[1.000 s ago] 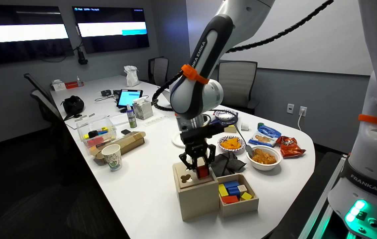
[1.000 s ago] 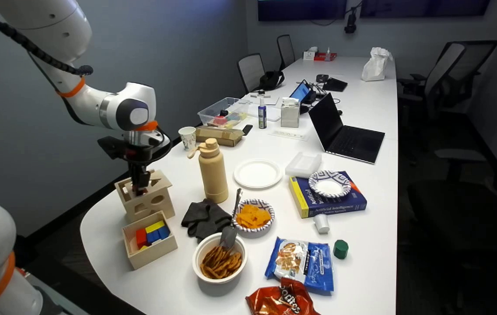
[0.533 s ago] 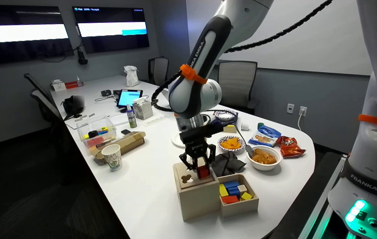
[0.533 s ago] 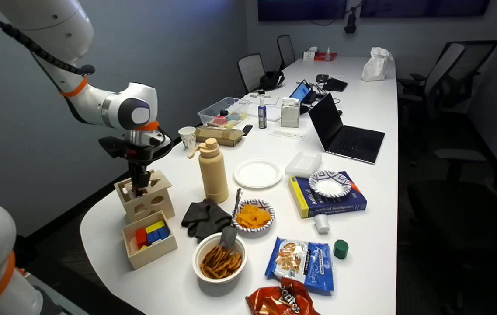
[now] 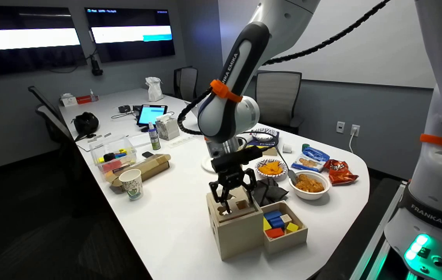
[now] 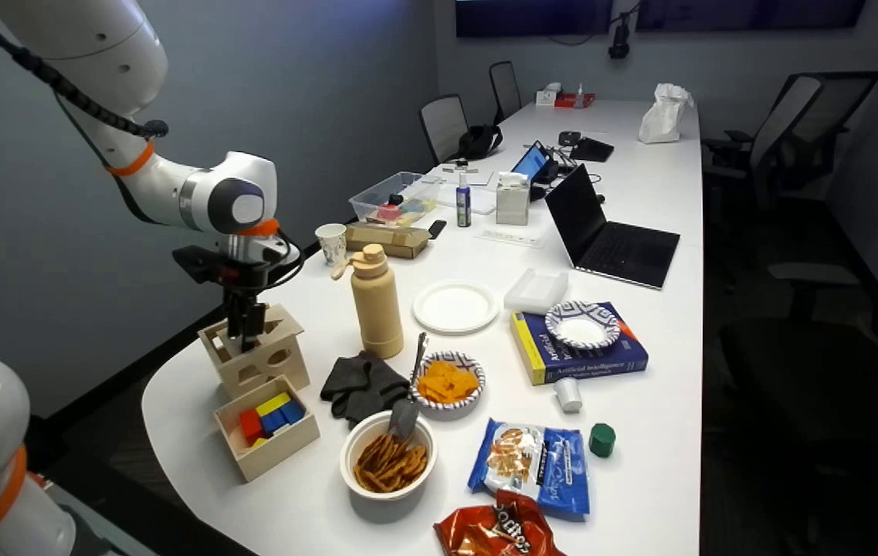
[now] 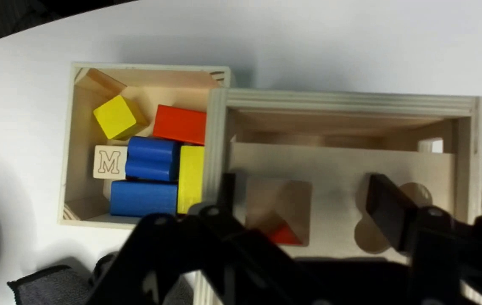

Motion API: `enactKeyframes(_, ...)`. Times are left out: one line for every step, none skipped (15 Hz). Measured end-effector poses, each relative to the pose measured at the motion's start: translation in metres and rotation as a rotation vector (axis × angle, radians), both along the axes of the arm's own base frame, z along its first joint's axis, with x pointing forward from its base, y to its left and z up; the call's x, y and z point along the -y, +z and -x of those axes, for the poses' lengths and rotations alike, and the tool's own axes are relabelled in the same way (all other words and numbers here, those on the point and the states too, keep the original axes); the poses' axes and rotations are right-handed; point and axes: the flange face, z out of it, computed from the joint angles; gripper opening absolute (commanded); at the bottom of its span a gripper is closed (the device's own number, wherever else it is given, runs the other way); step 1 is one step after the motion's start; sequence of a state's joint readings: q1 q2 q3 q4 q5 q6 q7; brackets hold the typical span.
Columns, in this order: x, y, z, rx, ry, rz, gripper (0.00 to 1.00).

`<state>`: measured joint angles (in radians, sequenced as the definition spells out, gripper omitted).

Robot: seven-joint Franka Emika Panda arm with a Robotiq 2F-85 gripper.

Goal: Close the shape sorter, pick up an orange cube from the brown box and put it inside the shape sorter using the square shaped opening

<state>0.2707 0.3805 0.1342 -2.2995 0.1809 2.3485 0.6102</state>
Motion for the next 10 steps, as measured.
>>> enactKeyframes(-0.0003, -0.0027, 0.0011, -0.005, 0.001, 0.001, 1.00)
enactKeyframes(-0.0005, -0.0049, 0.0020, -0.010, 0.002, 0.003, 1.00)
enactKeyframes(-0.0006, -0.0066, 0.0026, -0.013, 0.002, 0.004, 1.00)
enactKeyframes(-0.0006, -0.0069, 0.0026, -0.013, 0.002, 0.004, 1.00)
enactKeyframes(-0.0006, -0.0069, 0.0025, -0.013, 0.002, 0.004, 1.00)
enactKeyframes(-0.0005, -0.0068, 0.0024, -0.012, 0.002, 0.003, 1.00)
enactKeyframes(-0.0006, -0.0065, 0.0020, -0.010, 0.003, 0.003, 1.00)
enactKeyframes(-0.0007, -0.0060, 0.0015, -0.006, 0.003, 0.001, 1.00)
enactKeyframes(-0.0011, -0.0048, 0.0007, 0.000, 0.006, -0.003, 1.00)
enactKeyframes(-0.0017, -0.0027, -0.0006, 0.009, 0.009, -0.008, 1.00)
